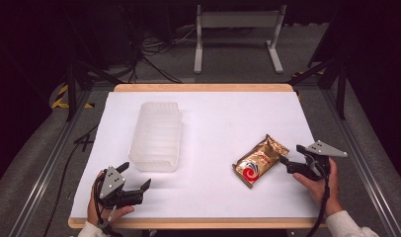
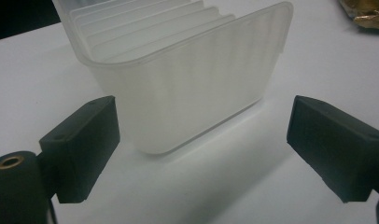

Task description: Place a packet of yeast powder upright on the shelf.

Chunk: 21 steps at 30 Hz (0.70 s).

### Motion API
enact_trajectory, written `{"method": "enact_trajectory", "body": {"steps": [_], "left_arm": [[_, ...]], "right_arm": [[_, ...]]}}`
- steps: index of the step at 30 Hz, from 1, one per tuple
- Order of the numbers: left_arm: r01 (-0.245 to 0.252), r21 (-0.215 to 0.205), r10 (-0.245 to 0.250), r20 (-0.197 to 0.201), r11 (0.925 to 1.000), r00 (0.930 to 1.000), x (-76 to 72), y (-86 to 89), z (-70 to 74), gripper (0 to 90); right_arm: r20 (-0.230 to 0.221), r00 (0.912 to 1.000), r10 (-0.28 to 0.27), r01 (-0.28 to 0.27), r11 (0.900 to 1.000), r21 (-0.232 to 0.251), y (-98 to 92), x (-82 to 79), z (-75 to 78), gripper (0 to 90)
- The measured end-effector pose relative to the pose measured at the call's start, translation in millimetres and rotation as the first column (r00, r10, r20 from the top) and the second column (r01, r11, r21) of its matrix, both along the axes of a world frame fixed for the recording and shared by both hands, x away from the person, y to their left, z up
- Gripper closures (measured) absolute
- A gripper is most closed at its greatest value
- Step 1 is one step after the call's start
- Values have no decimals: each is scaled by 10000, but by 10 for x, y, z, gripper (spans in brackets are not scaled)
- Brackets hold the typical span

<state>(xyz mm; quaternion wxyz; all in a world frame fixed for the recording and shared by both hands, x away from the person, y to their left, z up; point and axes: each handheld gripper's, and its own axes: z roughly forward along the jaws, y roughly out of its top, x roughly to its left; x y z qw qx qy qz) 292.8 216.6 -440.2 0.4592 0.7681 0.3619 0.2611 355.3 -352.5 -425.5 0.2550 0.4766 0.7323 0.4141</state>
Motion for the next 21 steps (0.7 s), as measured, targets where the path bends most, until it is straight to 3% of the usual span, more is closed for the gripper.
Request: {"method": "enact_trajectory", "body": {"steps": [1, 5, 7, 12, 14, 16, 17, 21], "left_arm": [[22, 38, -22, -21, 10000, 10000, -2, -2, -1, 105], [65, 61, -65, 7, 10000, 10000, -5, -9, -1, 105], [61, 104, -61, 20, 9999, 10000, 4, -3, -5, 105], [73, 95, -72, -29, 9999, 10000, 2, -5, -5, 105], [72, 77, -72, -59, 9999, 10000, 6, -10, -7, 105], [93, 92, -92, -69, 9999, 9999, 8, -12, -9, 105], [85, 88, -84, -75, 9999, 9999, 10, -13, -10, 105], [101, 137, -99, -124, 9999, 9999, 18, -19, -14, 105]], "right_arm": [[-338, 9994, -30, 37, 9997, 223, 14, 46, -13, 182], [-923, 9954, -257, 285, 9992, 290, 71, 173, -64, 163], [-1250, 9913, -420, 501, 9968, 620, 86, 231, -85, 163], [-2458, 9677, -555, 954, 9835, 1537, 147, 379, -159, 89], [-2491, 9665, -613, 1038, 9815, 1611, 193, 393, -142, 170], [-2506, 9663, -584, 997, 9828, 1553, 232, 404, -143, 184], [-2523, 9669, -375, 813, 9829, 1653, 239, 408, -140, 248], [-2577, 9661, -175, 716, 9768, 2020, 222, 437, -149, 367]]}}
